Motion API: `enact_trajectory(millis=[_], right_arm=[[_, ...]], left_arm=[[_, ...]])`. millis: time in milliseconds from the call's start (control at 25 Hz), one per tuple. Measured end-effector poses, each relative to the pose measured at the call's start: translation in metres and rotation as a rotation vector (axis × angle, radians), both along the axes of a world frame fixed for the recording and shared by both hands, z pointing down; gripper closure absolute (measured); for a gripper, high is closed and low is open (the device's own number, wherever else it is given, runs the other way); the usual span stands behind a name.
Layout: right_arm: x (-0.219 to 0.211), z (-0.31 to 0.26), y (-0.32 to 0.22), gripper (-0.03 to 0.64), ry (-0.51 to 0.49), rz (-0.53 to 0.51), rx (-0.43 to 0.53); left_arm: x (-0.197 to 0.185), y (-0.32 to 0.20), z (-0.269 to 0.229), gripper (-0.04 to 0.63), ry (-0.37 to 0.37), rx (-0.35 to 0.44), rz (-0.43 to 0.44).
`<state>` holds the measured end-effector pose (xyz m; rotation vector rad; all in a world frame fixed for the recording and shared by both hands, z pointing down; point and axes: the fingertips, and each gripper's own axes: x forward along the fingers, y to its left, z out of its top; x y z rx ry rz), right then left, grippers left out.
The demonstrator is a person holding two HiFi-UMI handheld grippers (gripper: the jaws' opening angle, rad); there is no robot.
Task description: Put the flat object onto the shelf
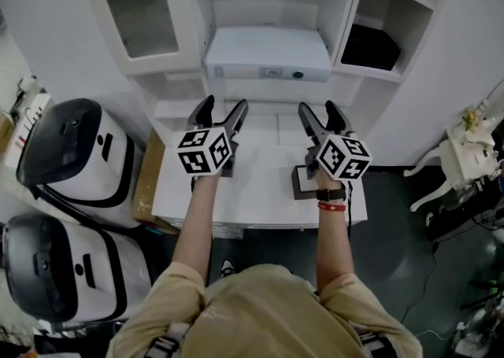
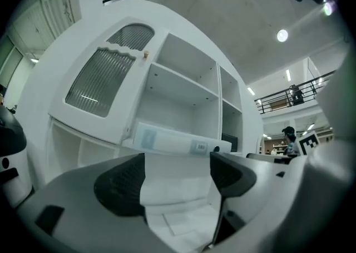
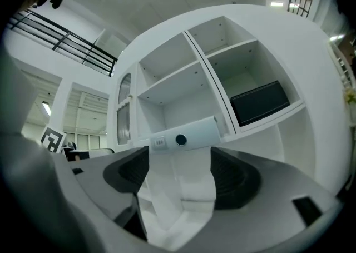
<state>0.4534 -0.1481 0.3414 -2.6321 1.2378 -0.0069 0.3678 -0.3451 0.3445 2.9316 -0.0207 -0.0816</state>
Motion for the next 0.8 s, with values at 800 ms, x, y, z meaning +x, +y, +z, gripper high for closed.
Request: enact_trajectory(millis=[800], right_arm=[[0.03,-0.012,-0.032,0.328,0.073,0.016,-0.039]], left_arm=[[0.036,-0.011,-0.011,0.273,0.017,0.127,-0.021]])
